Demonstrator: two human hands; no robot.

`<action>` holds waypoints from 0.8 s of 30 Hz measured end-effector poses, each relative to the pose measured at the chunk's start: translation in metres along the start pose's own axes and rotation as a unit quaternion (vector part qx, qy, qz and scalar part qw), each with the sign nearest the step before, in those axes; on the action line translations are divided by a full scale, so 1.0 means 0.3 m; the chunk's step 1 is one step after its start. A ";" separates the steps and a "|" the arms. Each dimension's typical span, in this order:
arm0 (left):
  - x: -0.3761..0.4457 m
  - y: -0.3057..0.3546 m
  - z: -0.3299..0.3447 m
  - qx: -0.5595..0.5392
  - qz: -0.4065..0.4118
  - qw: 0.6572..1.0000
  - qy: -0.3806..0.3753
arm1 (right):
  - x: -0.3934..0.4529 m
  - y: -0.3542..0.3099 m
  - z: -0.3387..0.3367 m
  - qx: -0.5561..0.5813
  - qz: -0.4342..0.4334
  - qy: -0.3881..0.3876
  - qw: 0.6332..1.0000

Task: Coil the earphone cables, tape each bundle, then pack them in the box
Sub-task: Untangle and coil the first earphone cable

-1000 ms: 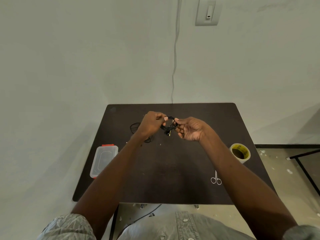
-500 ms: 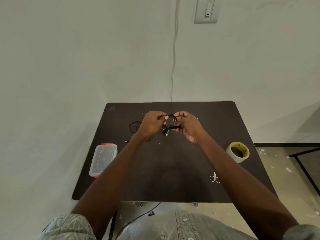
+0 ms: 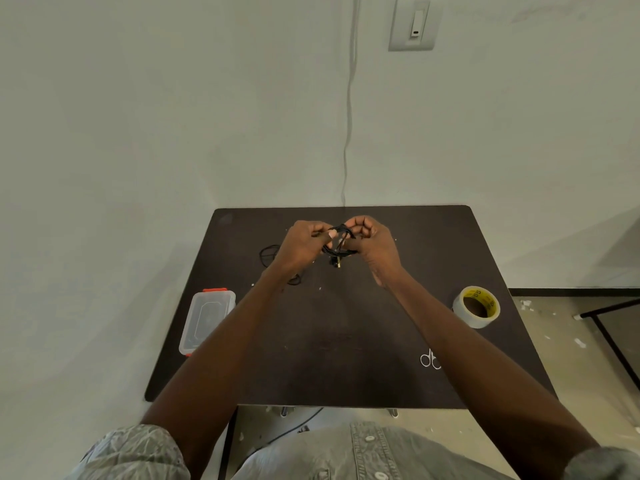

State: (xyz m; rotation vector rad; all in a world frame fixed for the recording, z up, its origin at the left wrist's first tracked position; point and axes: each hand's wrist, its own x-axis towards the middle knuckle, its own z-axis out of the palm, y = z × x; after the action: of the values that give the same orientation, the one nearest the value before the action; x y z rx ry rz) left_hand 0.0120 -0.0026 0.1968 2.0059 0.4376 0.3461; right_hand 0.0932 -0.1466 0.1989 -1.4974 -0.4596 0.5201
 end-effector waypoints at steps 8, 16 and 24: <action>0.005 0.030 0.005 -0.037 -0.016 0.999 0.016 | 0.007 -0.013 0.005 -0.014 -0.026 0.026 0.999; 0.023 0.046 0.009 0.008 -0.011 0.999 0.049 | -0.004 -0.002 0.017 0.097 0.029 0.050 0.994; 0.011 0.046 0.020 -0.104 -0.056 0.993 0.015 | 0.014 -0.010 -0.014 0.273 0.221 0.054 0.935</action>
State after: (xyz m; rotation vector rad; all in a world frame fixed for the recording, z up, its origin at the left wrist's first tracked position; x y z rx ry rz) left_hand 0.0197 -0.0116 0.2066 1.7680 0.5108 0.3375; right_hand 0.0992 -0.1474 0.2018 -1.0735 0.1219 0.8360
